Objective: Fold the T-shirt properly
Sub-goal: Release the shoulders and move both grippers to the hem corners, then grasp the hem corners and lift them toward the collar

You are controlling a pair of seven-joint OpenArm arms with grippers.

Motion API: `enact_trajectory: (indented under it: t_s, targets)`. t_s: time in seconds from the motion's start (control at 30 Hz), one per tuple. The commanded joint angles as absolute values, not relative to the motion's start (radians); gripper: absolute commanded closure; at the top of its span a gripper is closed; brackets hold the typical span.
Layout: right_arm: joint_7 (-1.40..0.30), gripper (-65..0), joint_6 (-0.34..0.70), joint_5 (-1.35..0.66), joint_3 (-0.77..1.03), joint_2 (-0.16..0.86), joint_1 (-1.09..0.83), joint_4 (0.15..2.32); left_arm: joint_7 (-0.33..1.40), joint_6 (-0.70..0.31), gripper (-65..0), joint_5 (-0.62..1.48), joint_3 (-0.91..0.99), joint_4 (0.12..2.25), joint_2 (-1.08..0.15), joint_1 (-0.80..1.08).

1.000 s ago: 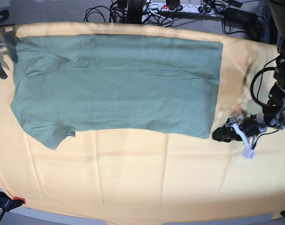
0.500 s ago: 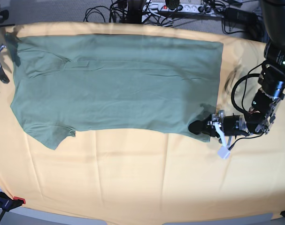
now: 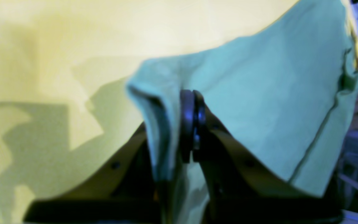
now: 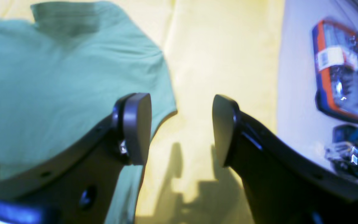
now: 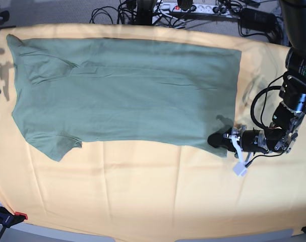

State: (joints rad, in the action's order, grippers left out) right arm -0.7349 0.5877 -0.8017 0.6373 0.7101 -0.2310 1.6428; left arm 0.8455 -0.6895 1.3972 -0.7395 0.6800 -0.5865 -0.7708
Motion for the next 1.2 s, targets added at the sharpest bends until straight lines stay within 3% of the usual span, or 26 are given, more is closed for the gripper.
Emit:
enact_trajectory:
  t_s: [0.0, 0.2, 0.33, 0.6, 1.03, 1.1, 1.17]
  targets:
    - [-0.707, -33.5, 0.588, -0.816, 0.624, 0.737, -0.183, 1.616, 0.819, -0.698, 0.0, 1.396, -0.731, 0.689, -0.601, -0.803]
    - [-0.709, -33.5, 0.602, -0.814, 0.423, 0.731, 0.068, 1.351, 0.794, -0.698, 0.0, 1.335, -0.731, 0.689, -0.601, -0.803]
    - [-0.739, -33.5, 0.556, -0.811, 0.296, 0.720, 0.242, 1.142, 0.793, -0.698, 0.0, 1.335, -0.731, 0.689, -0.601, -0.803]
    - [-0.793, -33.5, 0.619, -0.812, 0.275, 0.663, 0.496, 0.760, 0.793, -0.698, 0.0, 1.335, -0.731, 0.689, -0.601, -0.794]
    - [-0.937, -33.3, 0.698, -0.920, 0.275, 0.594, 0.525, 0.678, 0.794, -0.698, 0.0, 1.335, -0.731, 0.689, -0.602, -0.793]
    - [-0.907, -30.0, 0.698, -0.915, 0.275, 0.596, 0.527, 0.678, 0.793, -0.698, 0.0, 1.336, -0.731, 0.689, -0.601, -0.793]
    - [-0.862, -20.1, 0.698, -0.896, 0.275, 0.597, 0.526, 0.678, 0.793, -0.698, 0.0, 1.336, -0.731, 0.689, -0.601, -0.793]
